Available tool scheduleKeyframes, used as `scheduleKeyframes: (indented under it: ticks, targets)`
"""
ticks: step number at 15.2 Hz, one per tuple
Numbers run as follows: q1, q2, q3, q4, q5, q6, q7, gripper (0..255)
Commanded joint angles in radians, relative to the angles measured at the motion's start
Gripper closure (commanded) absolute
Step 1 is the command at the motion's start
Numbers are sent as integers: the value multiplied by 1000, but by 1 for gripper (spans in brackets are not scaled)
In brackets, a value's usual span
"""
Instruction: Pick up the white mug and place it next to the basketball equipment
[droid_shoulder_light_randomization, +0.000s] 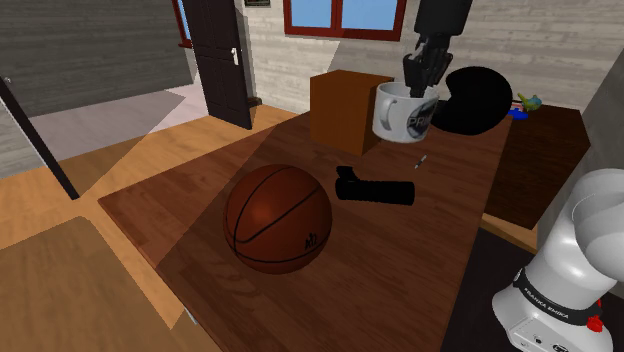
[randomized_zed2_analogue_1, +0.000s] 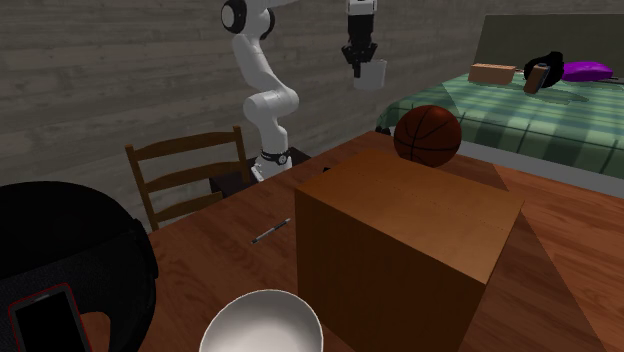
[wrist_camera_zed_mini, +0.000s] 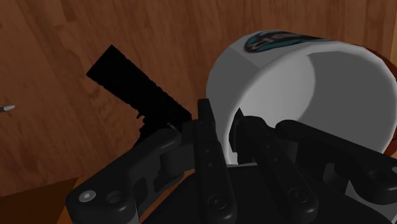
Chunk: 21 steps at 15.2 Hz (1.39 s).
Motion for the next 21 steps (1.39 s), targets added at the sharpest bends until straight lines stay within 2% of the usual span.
scheduleKeyframes:
  ticks: [1, 9, 16, 21]
  targets:
    - [15, -21, 39, -15, 24, -1, 49, 255]
    - [69, -36, 199, 1, 113, -7, 242, 255]
    - [100, 12, 360, 76, 178, 3, 427, 255]
    - [107, -9, 369, -6, 190, 65, 418, 255]
